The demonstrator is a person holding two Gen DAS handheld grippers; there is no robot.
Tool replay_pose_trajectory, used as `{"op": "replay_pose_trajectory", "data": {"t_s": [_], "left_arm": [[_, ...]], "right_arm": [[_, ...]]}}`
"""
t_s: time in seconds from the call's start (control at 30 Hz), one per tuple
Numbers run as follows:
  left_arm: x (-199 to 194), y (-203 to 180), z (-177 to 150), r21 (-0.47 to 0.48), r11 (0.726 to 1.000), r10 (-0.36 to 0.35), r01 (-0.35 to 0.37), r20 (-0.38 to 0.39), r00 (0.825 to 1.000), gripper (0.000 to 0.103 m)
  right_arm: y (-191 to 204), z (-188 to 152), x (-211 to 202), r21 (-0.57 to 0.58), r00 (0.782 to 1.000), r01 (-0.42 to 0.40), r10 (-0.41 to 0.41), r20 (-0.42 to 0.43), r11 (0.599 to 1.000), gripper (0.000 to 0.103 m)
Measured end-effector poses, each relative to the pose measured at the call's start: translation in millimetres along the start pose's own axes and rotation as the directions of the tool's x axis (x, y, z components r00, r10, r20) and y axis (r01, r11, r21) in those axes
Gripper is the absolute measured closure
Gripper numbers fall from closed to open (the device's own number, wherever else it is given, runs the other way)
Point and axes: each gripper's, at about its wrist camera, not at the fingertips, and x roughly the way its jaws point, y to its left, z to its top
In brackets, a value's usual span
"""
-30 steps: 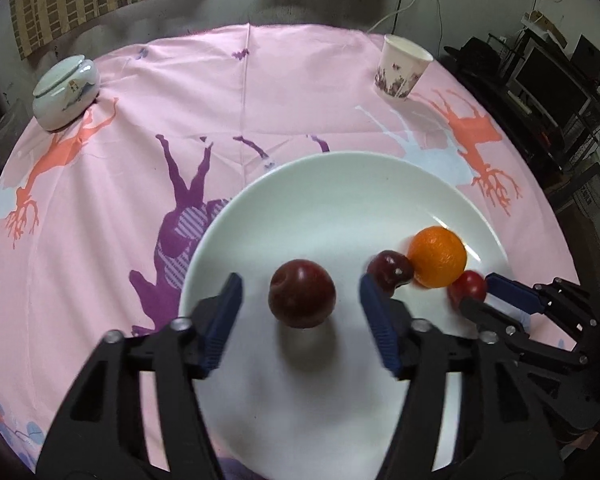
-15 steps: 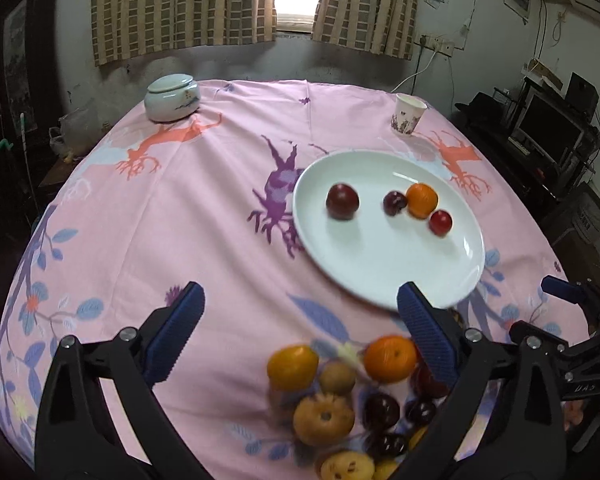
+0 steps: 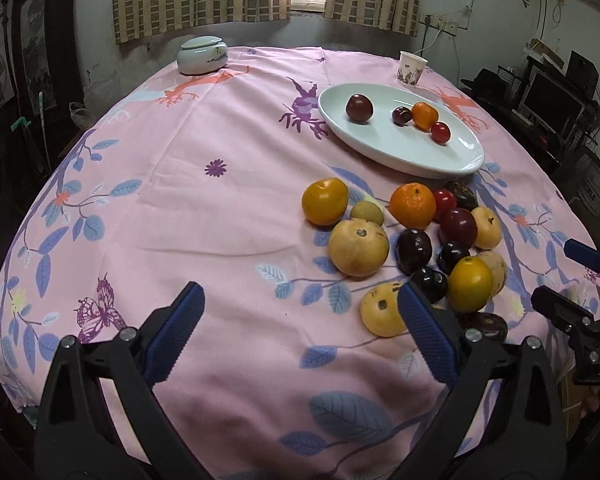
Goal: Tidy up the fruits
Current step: 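Grasp the brown speckled fruit with the right tool while the left tool grasps a yellow pear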
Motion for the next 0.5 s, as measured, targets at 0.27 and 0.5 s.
{"op": "replay_pose_trajectory", "data": {"t_s": [0.27,0.5], "left_arm": [[-0.9,-1.7,-1.4,0.000,1.000,-0.014,0.014,-0.007,1.000,0.004],[-2.6,-1.2,-3.5,0.001,1.000,-0.012,0.012,-0.009,1.000,0.004]], "right_arm": [[0.8,-4.3,1.0,0.018,1.000,0.003,-0.003,-0.027,1.000,0.001],[-6.4,-7.2,8.6,0.055,0.998,0.015,-0.012,-0.056,0.998,0.001]]}}
